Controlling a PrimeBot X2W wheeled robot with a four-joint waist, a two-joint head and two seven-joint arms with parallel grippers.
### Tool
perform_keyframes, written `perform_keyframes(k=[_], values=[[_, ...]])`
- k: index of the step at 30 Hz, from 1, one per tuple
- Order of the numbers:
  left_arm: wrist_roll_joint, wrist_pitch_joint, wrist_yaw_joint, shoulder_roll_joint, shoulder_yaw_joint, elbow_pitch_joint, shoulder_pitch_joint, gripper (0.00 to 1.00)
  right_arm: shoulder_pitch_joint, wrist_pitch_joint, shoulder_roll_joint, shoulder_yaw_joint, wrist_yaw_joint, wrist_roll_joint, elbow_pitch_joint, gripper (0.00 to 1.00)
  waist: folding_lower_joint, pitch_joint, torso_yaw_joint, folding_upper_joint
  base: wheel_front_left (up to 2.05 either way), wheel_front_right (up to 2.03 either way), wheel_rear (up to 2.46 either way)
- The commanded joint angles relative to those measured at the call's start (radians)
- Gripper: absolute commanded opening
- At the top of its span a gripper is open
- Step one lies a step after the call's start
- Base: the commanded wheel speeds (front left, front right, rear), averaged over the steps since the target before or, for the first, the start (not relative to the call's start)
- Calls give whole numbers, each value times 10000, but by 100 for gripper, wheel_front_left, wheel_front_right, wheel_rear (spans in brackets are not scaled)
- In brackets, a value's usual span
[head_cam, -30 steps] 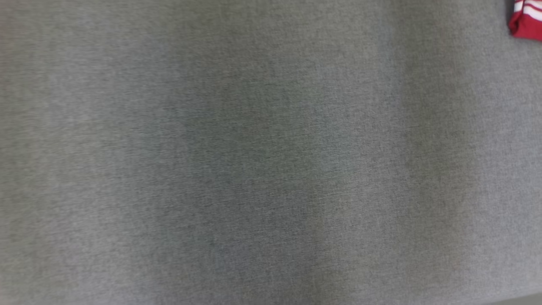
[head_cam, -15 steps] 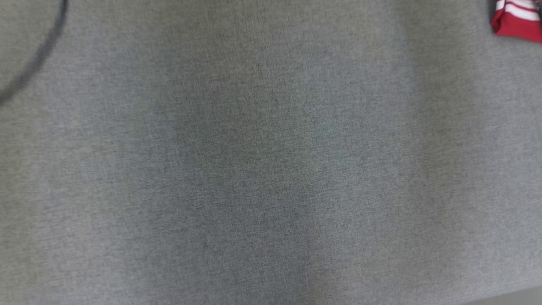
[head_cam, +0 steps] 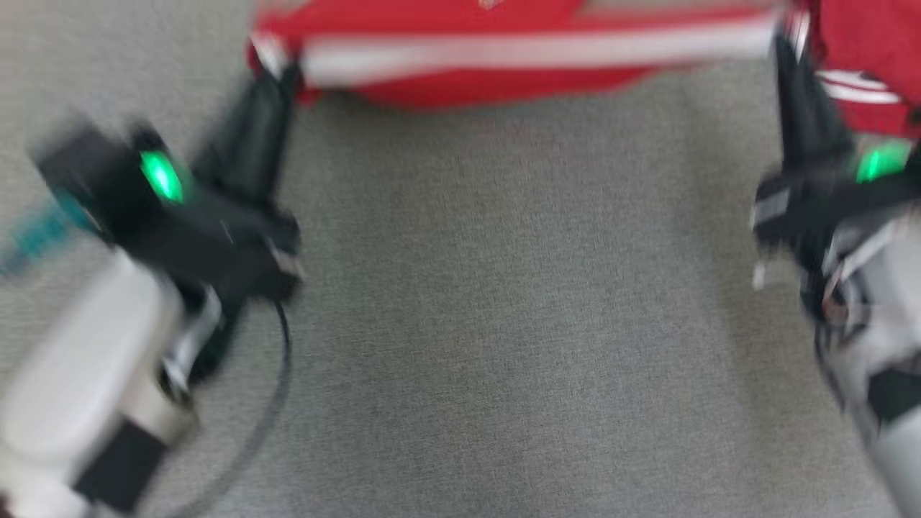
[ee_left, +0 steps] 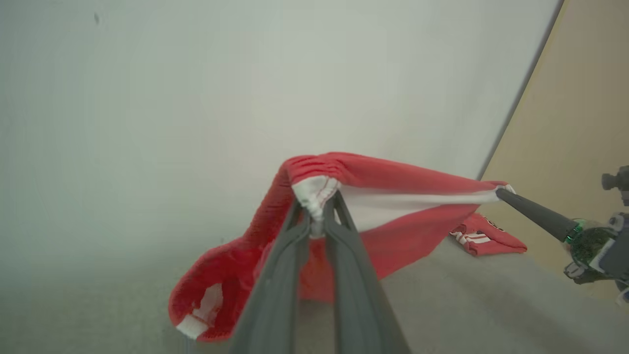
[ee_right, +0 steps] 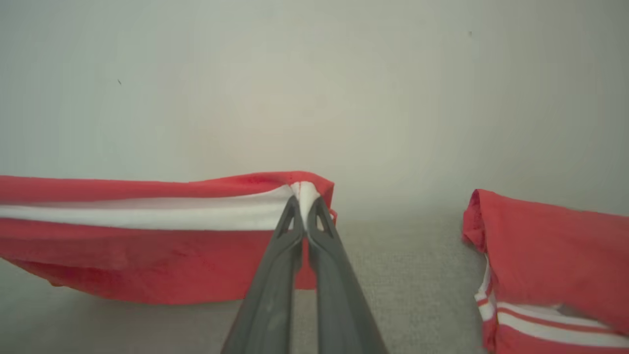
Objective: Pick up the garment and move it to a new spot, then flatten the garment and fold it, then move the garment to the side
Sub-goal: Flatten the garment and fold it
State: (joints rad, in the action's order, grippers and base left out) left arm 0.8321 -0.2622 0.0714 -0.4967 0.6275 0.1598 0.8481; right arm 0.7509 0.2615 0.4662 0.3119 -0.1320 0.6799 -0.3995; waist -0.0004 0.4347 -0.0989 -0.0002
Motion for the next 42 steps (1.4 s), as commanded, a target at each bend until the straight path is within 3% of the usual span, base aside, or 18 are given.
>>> perform_keyframes(k=[1, 12, 17, 29, 37, 42], values=[[-181, -33, 19, 63, -140, -65, -472, 0, -466, 40, -107, -124, 30, -88, 145, 0, 4, -548, 265, 2, 0, 0, 0], [-2059, -34, 240, 892, -462, -48, -4554, 0, -4734, -162, -847, -1114, 31, -590, 1400, 0, 4, -1704, 318, 2, 0, 0, 0], [-2961, -33, 318, 846, -699, 96, -5866, 0, -6229, -394, -1276, -1537, 30, -761, 1851, 0, 4, -2013, 316, 2, 0, 0, 0], [-3866, -34, 455, 970, -2654, 163, -8212, 0, -9295, -1475, -2407, -1535, 33, -1066, 3066, 0, 4, -2799, 334, 2, 0, 0, 0], [-4144, -35, 489, 1381, -3081, -3, -9168, 0, -10342, -1846, -2748, -1465, 31, -1229, 3686, 0, 4, -2886, 353, 2, 0, 0, 0], [-4359, -33, 556, 1784, -3184, -223, -9244, 0, -10102, -1797, -2786, -1739, 32, -1297, 4033, 0, 4, -2912, 413, 2, 0, 0, 0]])
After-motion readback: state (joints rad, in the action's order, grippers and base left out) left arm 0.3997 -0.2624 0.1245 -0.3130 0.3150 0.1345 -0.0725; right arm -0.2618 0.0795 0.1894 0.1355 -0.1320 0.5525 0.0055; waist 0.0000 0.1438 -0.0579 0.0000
